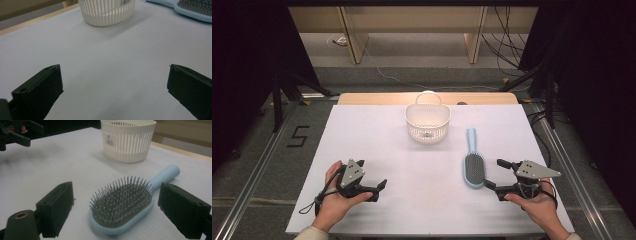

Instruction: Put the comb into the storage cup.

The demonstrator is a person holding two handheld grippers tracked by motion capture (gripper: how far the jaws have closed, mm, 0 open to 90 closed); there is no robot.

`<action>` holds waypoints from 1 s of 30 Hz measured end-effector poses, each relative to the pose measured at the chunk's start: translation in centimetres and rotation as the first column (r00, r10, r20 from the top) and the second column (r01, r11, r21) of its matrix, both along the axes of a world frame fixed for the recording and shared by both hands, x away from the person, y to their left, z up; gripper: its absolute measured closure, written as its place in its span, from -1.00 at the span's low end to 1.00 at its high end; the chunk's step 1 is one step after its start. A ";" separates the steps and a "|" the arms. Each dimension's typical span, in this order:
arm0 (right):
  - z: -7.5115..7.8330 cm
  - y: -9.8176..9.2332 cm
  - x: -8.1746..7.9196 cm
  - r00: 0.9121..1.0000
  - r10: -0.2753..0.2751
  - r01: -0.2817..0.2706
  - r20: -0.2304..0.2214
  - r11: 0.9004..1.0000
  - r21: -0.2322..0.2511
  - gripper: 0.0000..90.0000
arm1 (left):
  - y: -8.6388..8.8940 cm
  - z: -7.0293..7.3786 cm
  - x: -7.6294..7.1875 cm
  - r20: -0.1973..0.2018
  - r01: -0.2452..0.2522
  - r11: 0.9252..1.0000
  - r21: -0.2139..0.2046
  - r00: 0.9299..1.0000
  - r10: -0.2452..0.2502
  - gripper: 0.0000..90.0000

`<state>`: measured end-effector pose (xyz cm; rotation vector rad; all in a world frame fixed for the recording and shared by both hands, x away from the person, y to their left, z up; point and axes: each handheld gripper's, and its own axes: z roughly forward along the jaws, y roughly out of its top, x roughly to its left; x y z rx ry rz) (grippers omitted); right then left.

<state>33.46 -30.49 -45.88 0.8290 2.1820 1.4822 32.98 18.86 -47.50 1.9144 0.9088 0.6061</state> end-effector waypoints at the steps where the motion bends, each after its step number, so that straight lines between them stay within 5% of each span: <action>1: 0.0 0.0 0.0 1.000 -0.003 0.003 0.001 1.000 0.002 -0.68 | 0.0 0.0 0.0 0.000 0.000 1.000 -0.001 1.000 0.000 -1.00; 12: 0.5 -0.1 0.4 0.998 -0.043 0.042 0.044 0.999 0.021 -0.50 | 0.0 0.0 0.0 0.001 -0.002 1.000 -0.003 1.000 0.002 -1.00; 13: 0.8 -0.1 0.9 0.993 -0.080 0.077 0.082 0.996 0.036 -0.34 | -0.1 -0.1 0.0 0.001 -0.001 1.000 -0.003 1.000 0.001 -1.00; 17: 1.1 0.1 2.5 0.993 -0.087 0.085 0.085 0.996 0.021 0.23 | -0.1 0.0 0.0 0.003 -0.004 1.000 -0.004 1.000 0.004 -1.00; 20: 1.4 0.5 3.8 0.995 -0.064 0.066 0.072 0.998 -0.016 0.50 | -0.1 -0.1 0.0 0.002 -0.005 1.000 -0.005 1.000 0.005 -1.00; 21: 1.7 1.0 5.4 0.996 -0.076 0.079 0.056 0.995 -0.064 0.73 | -0.1 -0.1 0.0 0.001 -0.005 1.000 -0.006 1.000 0.005 -1.00; 24: 1.9 1.4 6.9 0.997 -0.071 0.074 0.039 0.993 -0.088 0.87 | 0.0 -0.1 0.0 0.000 -0.005 1.000 -0.004 1.000 0.005 -1.00; 25: 2.2 2.0 8.7 0.996 -0.088 0.090 0.014 0.987 -0.131 1.00 | 0.0 -0.1 0.0 -0.002 -0.006 1.000 -0.006 1.000 0.006 -1.00; 29: 2.2 2.9 11.0 0.994 -0.091 0.080 -0.061 0.982 -0.172 1.00 | 0.0 -0.2 0.0 -0.005 -0.005 1.000 -0.009 1.000 0.005 -1.00; 30: 2.2 3.7 12.8 0.991 -0.093 0.071 -0.094 0.975 -0.212 1.00 | 0.0 -0.2 0.0 -0.005 -0.004 1.000 -0.011 1.000 0.004 -1.00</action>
